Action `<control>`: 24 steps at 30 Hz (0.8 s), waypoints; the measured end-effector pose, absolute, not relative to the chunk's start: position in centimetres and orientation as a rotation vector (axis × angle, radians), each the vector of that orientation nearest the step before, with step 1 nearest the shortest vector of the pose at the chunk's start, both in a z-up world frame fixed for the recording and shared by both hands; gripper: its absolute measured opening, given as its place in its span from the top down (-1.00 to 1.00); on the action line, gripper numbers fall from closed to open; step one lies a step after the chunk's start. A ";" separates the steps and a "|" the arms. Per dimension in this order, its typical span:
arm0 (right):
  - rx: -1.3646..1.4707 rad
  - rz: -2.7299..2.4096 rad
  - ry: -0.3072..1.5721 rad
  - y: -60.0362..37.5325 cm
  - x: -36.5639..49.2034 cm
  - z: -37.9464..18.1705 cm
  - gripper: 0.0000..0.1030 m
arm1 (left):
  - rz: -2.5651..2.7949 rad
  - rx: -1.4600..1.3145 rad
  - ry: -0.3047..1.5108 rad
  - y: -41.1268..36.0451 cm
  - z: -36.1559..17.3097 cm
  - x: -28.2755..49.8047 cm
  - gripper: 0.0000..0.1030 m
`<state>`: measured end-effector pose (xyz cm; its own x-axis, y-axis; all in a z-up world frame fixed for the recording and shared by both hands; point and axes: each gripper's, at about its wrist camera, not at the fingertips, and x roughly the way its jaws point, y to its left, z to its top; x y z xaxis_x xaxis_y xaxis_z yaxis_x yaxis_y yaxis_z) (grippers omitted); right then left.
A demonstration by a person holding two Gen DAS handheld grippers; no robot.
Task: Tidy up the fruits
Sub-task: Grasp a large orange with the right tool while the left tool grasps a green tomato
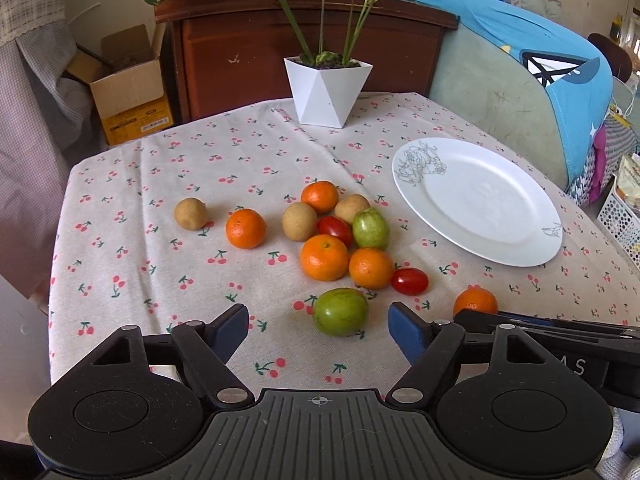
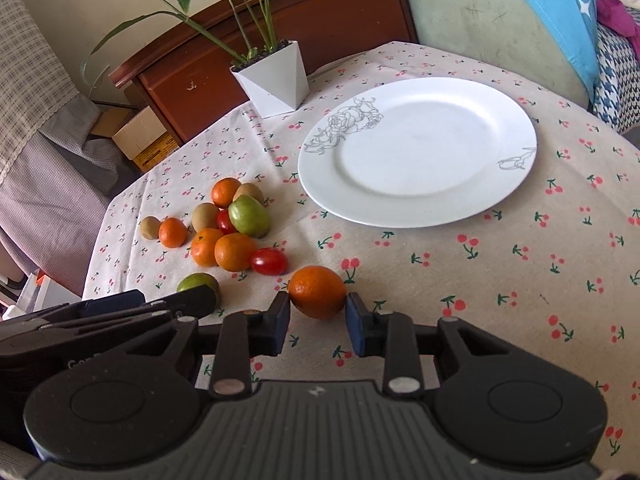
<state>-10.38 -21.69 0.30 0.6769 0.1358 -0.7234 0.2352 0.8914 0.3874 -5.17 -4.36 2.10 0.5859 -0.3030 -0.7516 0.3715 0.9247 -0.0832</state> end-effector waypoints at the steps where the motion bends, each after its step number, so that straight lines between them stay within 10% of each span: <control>1: 0.494 -0.057 0.834 -21.8 -10.4 0.3 0.37 | -0.392 0.080 0.863 -4.4 1.9 -5.0 -0.42; 15: 0.544 -0.079 0.824 -22.4 -9.9 0.1 0.36 | -0.416 0.072 0.850 -4.9 1.0 -4.9 0.31; 24: 0.539 -0.099 0.804 -22.4 -9.6 0.1 0.18 | -0.425 0.051 0.846 -4.6 1.2 -4.9 0.42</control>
